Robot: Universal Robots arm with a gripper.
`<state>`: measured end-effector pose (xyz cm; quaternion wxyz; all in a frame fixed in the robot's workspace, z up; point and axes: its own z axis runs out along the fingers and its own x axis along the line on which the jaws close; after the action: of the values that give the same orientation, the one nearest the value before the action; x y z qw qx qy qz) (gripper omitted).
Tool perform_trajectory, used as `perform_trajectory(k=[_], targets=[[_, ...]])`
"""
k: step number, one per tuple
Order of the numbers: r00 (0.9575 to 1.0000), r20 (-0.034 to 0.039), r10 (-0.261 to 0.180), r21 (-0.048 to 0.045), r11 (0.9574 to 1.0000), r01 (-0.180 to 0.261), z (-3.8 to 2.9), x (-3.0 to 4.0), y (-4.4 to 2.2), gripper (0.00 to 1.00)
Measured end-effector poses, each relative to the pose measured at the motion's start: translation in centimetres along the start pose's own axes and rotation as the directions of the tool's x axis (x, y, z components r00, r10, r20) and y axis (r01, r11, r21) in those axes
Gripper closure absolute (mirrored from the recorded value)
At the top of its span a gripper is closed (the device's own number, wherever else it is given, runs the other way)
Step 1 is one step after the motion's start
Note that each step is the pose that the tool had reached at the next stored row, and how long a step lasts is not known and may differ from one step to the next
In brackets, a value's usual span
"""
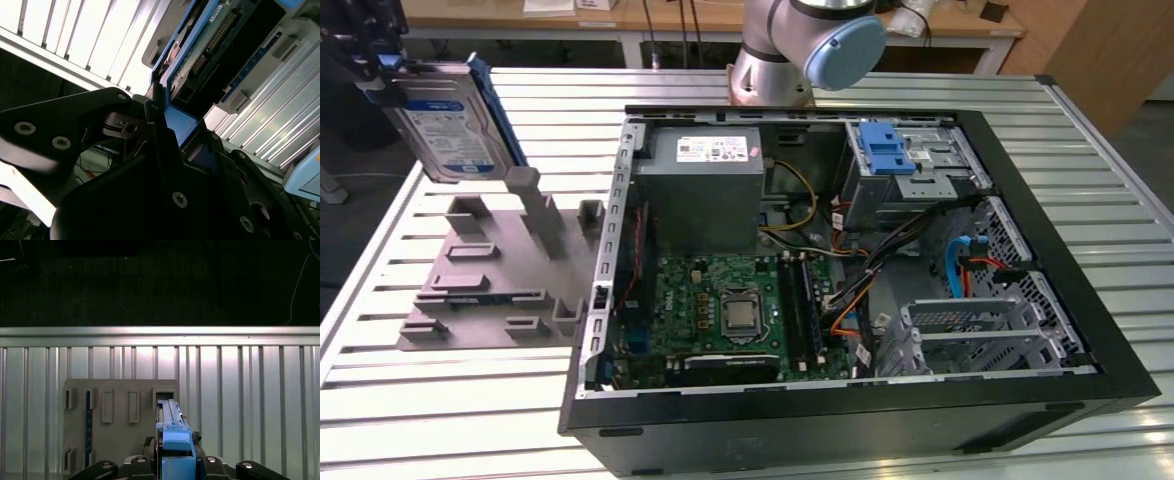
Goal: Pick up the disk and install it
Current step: 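Pick up the disk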
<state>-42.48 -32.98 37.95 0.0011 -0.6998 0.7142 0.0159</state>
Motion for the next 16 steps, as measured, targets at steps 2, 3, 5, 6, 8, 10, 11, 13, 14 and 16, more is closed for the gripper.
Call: perform_trajectory(k=[2,3,5,6,8,10,11,13,14,16], targets=[[1.0000,0.0000,0.000,0.0000,1.0000,0.000,-0.08,0.00,0.00,0.64],[1.0000,0.0000,0.000,0.0000,1.0000,0.000,-0.13,0.00,0.00,0.64],[1.0000,0.0000,0.000,-0.0001,1.0000,0.000,-0.20,0.00,0.00,0.64],[1.0000,0.0000,0.000,0.0000,1.0000,0.000,-0.24,-0.01,0.00,0.64],[1.0000,0.0000,0.000,0.0000,1.0000,0.000,-0.31,-0.01,0.01,0.64],[1.0000,0.0000,0.000,0.0000,1.0000,0.000,-0.39,-0.01,0.01,0.64],[1.0000,0.0000,0.000,0.0000,1.0000,0.000,-0.43,-0.01,0.01,0.64],[1.0000,-0.0001,0.000,-0.0001,1.0000,0.000,-0.50,-0.01,0.01,0.64],[1.0000,0.0000,0.000,0.0000,1.0000,0.000,-0.54,-0.01,0.01,0.64],[1.0000,0.0000,0.000,0.0000,1.0000,0.000,-0.62,-0.01,0.01,0.64]])
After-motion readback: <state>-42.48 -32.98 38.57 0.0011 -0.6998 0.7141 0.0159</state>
